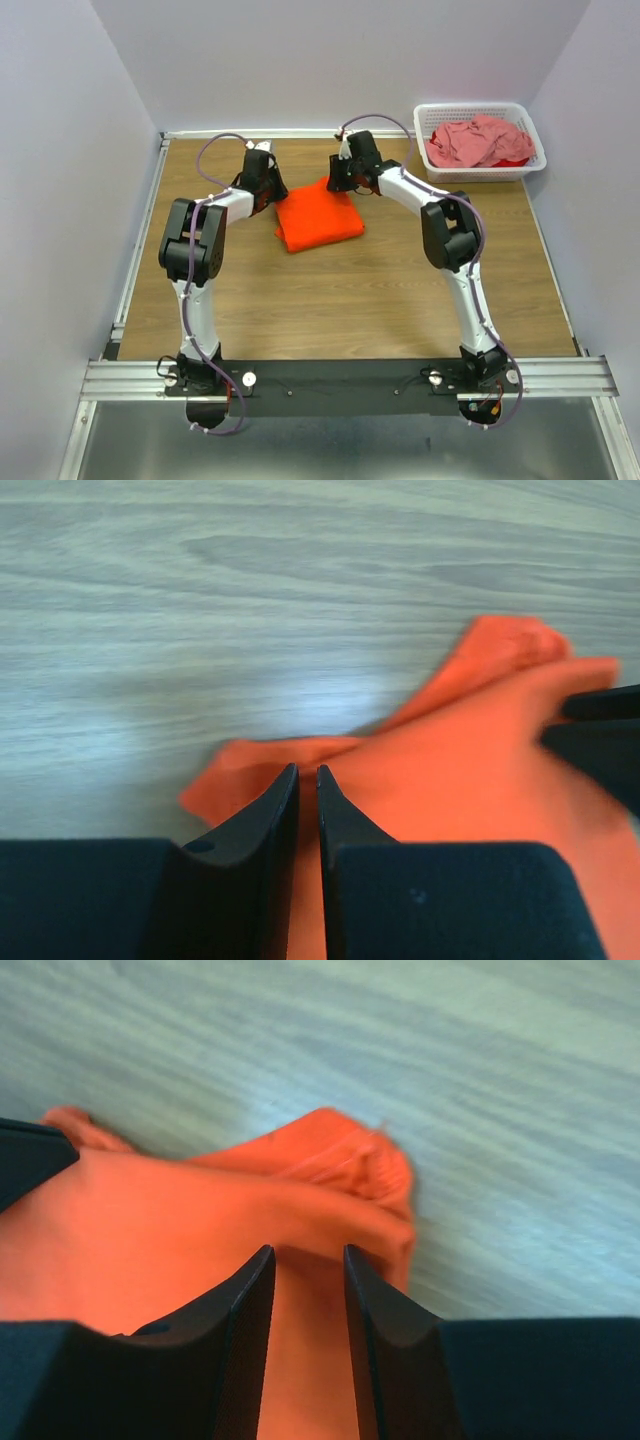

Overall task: Fold and stack the t-shirts
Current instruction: Fold the tshirt

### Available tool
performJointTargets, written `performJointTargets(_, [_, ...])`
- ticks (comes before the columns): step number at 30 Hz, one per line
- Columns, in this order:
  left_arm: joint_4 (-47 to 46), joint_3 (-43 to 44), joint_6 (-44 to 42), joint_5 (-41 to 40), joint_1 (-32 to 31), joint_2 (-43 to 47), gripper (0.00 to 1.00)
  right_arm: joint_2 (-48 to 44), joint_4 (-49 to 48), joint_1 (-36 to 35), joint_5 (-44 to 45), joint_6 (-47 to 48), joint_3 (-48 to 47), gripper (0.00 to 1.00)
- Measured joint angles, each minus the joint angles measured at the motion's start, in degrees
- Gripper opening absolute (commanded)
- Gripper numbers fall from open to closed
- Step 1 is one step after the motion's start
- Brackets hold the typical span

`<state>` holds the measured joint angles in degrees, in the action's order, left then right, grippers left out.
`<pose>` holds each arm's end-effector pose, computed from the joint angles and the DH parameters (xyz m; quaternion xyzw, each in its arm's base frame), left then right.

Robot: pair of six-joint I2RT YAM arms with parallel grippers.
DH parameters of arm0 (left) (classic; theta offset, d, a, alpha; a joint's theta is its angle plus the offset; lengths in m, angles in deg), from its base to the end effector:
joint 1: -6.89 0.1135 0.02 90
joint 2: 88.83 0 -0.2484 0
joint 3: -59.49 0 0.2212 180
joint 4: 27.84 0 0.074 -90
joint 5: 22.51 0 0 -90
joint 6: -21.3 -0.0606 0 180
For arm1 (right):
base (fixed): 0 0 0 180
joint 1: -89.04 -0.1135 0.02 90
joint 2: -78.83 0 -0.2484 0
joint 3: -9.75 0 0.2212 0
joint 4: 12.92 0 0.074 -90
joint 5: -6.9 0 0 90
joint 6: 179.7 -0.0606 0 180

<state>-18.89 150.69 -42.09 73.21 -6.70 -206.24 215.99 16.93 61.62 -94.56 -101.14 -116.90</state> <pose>0.4288 -0.1099 0.1590 -0.0777 0.8834 -0.1997 0.4167 0.4572 0.2507 0.1557 -0.1670 0.8885 0.2244 0.3637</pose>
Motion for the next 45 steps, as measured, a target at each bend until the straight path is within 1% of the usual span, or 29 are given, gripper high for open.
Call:
performJointTargets(3, [1.3, 1.3, 0.0, 1.0, 1.7, -2.1, 0.20, 0.3, 0.1, 1.1, -0.1, -0.8, -2.1, 0.44])
performJointTargets(5, [2.2, 2.1, 0.0, 1.2, 2.4, -2.4, 0.24, 0.2, -0.2, 1.7, -0.4, -1.4, -3.4, 0.44])
performJointTargets(8, [2.7, 2.5, -0.2, 1.4, 2.5, -1.6, 0.40, -0.2, -0.7, 2.4, -2.2, -2.8, -4.3, 0.45])
performJointTargets(9, [2.8, 1.9, 0.0, 1.4, 2.5, -0.4, 0.48, -0.5, -0.7, 2.6, -3.0, -3.3, -4.3, 0.45])
performJointTargets(10, [3.0, 1.3, -0.1, 1.4, 2.5, 0.7, 0.50, -0.9, -0.7, 2.7, -4.5, -4.2, -4.3, 0.45])
performJointTargets(12, [2.8, -1.7, 0.5, 1.5, 2.5, 5.5, 0.53, -1.6, -0.9, 2.9, -7.7, -6.0, -4.1, 0.45])
performJointTargets(16, [-0.2, -6.2, 2.0, 3.2, 2.5, 14.4, 0.52, -3.0, -3.4, 3.4, -14.0, -9.8, -2.0, 0.45])
performJointTargets(18, [-3.0, -7.1, 3.1, 4.7, 2.5, 16.0, 0.45, -3.1, -5.4, 3.6, -16.7, -12.1, -0.9, 0.44])
performJointTargets(19, [-4.0, -7.2, 3.6, 5.4, 2.5, 15.8, 0.43, -3.1, -6.2, 3.7, -17.8, -13.4, -0.4, 0.44])
performJointTargets(23, [-5.7, -7.5, 5.0, 7.0, 2.5, 11.8, 0.38, -0.9, -10.1, 5.5, -21.8, -17.8, -0.3, 0.44])
performJointTargets(25, [-5.6, -7.5, 5.6, 7.3, 2.5, 8.7, 0.33, 0.8, -11.6, 6.7, -23.0, -19.3, -0.3, 0.44])
performJointTargets(30, [-5.4, -7.5, 8.3, 8.2, 2.5, 2.3, 0.32, 7.6, -14.3, 9.9, -25.4, -22.9, -0.3, 0.44])
performJointTargets(31, [-5.7, -7.5, 9.0, 8.4, 2.5, 1.4, 0.32, 8.5, -15.9, 10.7, -26.9, -23.5, -0.2, 0.44])
performJointTargets(38, [-6.4, -7.3, 11.3, 8.7, 3.0, 1.0, 0.32, 8.7, -17.7, 12.6, -27.8, -24.3, 0.7, 0.44])
performJointTargets(41, [-6.4, -7.3, 11.4, 9.0, 3.4, 1.2, 0.38, 8.1, -17.9, 12.6, -27.8, -24.3, 1.5, 0.44])
performJointTargets(42, [-6.2, -7.3, 11.3, 9.0, 3.5, 1.3, 0.41, 7.5, -17.7, 12.6, -27.8, -24.2, 2.3, 0.44])
performJointTargets(45, [-4.9, -7.3, 10.8, 8.9, 3.8, 2.8, 0.46, 4.5, -17.1, 12.6, -27.7, -24.1, 6.1, 0.44])
